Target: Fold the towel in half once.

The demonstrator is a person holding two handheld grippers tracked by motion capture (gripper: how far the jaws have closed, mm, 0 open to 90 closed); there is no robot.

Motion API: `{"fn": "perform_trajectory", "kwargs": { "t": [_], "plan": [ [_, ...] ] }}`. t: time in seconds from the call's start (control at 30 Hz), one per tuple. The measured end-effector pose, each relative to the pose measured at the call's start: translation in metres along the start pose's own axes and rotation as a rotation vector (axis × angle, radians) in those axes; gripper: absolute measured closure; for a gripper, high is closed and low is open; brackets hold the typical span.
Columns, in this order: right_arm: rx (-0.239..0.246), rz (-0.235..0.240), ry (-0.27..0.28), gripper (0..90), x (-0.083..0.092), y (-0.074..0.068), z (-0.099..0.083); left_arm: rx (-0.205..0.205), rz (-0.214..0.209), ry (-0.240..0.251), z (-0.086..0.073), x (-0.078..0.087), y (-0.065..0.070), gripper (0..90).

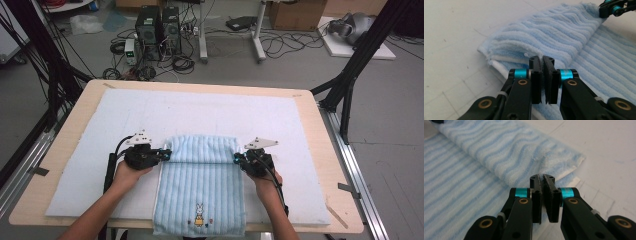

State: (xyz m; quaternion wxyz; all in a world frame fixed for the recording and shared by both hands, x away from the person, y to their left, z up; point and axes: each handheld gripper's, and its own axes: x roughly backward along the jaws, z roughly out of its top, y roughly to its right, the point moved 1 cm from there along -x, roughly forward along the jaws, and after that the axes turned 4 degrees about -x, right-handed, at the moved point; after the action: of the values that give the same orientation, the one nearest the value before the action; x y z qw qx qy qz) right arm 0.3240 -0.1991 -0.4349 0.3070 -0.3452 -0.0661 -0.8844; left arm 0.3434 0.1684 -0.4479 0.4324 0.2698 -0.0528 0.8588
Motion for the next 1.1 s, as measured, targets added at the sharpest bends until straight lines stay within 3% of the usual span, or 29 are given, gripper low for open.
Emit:
{"fn": "perform_trajectory", "kwargs": {
  "t": [0.07,0.13,0.2,0.37,0.5,0.53,0.63,0.87,0.97,1.07,1.1],
  "plan": [
    [-0.008,-0.008,-0.003,79.4,-0.001,0.001,-0.004,0.027,0.058,-0.016,-0.002,0.000,-0.003,67.5],
    [-0.037,-0.013,0.010,68.6,0.001,0.003,-0.004,0.066,0.086,0.008,-0.001,0.002,-0.008,53.8],
    [-0.056,-0.016,0.037,61.7,0.005,0.006,-0.002,0.091,0.100,0.040,0.001,0.005,-0.012,46.9],
    [-0.088,-0.030,0.074,51.4,0.012,0.011,0.000,0.130,0.111,0.073,0.013,0.006,-0.023,42.4],
    [-0.094,-0.036,0.077,47.9,0.013,0.012,0.000,0.184,0.120,0.095,0.026,0.000,-0.036,42.2],
    [-0.093,-0.036,0.079,47.8,0.013,0.012,0.000,0.185,0.132,0.101,0.028,-0.002,-0.039,42.2],
    [-0.090,-0.030,0.080,47.3,0.013,0.012,0.000,0.178,0.169,0.059,0.036,-0.013,-0.047,42.4],
    [-0.090,-0.023,0.083,46.3,0.013,0.012,0.000,0.157,0.185,-0.042,0.033,-0.036,-0.049,43.4],
    [-0.090,-0.022,0.081,45.9,0.013,0.012,0.000,0.153,0.191,-0.062,0.031,-0.042,-0.047,43.6],
    [-0.085,-0.020,0.079,45.7,0.012,0.011,0.001,0.118,0.190,-0.101,0.029,-0.047,-0.043,45.0],
    [-0.084,-0.020,0.079,45.5,0.012,0.011,0.001,0.089,0.200,-0.109,0.029,-0.049,-0.041,45.2]
  ]
}}
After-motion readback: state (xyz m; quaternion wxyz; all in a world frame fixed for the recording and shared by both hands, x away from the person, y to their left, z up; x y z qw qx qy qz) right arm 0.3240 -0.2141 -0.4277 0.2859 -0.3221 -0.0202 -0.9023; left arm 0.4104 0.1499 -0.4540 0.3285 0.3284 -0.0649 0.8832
